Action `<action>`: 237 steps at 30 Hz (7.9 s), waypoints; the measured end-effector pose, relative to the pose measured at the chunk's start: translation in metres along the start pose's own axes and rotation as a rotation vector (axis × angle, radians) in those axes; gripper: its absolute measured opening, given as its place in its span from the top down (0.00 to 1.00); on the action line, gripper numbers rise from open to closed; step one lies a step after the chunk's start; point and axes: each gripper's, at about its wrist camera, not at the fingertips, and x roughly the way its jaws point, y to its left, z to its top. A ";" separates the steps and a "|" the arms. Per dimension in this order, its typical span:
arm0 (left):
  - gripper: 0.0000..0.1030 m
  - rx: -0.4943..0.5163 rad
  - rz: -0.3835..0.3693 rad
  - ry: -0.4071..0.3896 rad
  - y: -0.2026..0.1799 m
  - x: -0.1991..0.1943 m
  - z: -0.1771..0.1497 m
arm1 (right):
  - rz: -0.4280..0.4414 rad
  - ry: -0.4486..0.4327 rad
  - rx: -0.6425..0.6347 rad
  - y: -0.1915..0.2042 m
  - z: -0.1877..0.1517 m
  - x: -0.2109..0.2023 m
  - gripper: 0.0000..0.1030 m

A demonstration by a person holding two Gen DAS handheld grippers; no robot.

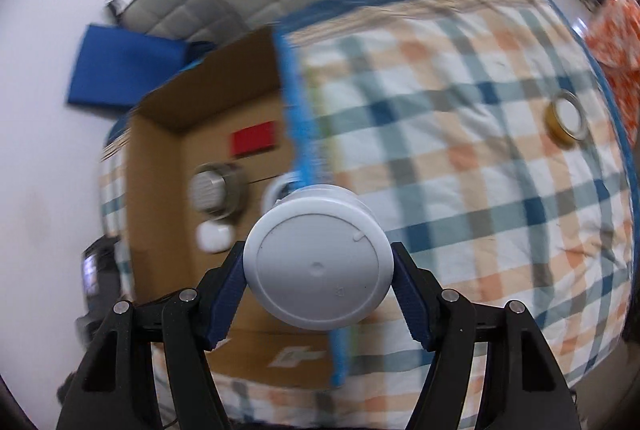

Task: Organize rigid objects

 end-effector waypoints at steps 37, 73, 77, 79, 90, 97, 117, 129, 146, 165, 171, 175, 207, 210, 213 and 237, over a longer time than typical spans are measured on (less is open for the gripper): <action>0.92 -0.013 0.005 0.002 0.009 0.003 0.005 | 0.033 0.300 -0.146 0.105 -0.058 0.171 0.30; 0.92 -0.015 0.023 0.004 0.001 0.005 0.008 | -0.172 0.015 -0.160 0.092 -0.059 0.039 0.00; 0.92 -0.020 0.026 0.004 0.000 0.007 0.009 | -0.158 0.007 -0.151 0.091 -0.057 0.030 0.00; 0.92 -0.022 0.029 0.005 -0.001 0.008 0.009 | -0.153 -0.001 -0.147 0.090 -0.057 0.026 0.00; 0.92 -0.032 0.044 0.014 -0.005 0.008 0.012 | -0.117 -0.018 -0.095 0.067 -0.048 0.006 0.00; 0.92 -0.045 0.055 0.021 -0.006 0.010 0.017 | -0.136 -0.107 0.092 -0.007 -0.020 -0.014 0.00; 0.91 -0.116 0.090 0.043 0.001 0.006 0.028 | -0.400 -0.327 0.795 -0.295 0.082 0.060 0.20; 0.91 -0.092 0.108 0.031 -0.008 0.009 0.026 | -0.309 -0.096 0.396 -0.207 0.066 0.084 0.34; 0.91 -0.066 0.078 0.018 -0.012 0.008 0.023 | -0.277 0.090 0.265 -0.184 0.051 0.097 0.34; 0.91 -0.039 0.052 -0.004 -0.012 0.001 0.006 | 0.031 0.041 -0.036 0.037 -0.019 0.017 0.34; 0.92 -0.035 0.040 -0.005 -0.008 0.002 0.004 | -0.019 0.111 -0.082 0.054 -0.035 0.058 0.34; 0.92 -0.034 0.035 -0.007 -0.006 0.002 0.003 | -0.072 0.152 -0.083 0.057 -0.040 0.080 0.34; 0.92 -0.024 0.041 -0.005 -0.014 0.006 -0.006 | -0.222 0.236 -0.068 0.067 -0.039 0.133 0.33; 0.92 -0.024 0.041 -0.006 -0.015 0.007 -0.007 | -0.230 0.247 -0.073 0.068 -0.040 0.135 0.26; 0.92 -0.027 0.040 -0.005 -0.015 0.008 -0.008 | -0.230 0.253 -0.069 0.068 -0.040 0.135 0.18; 0.66 0.002 0.121 -0.170 -0.027 -0.068 -0.039 | -0.250 0.094 -0.163 0.087 -0.043 0.067 0.00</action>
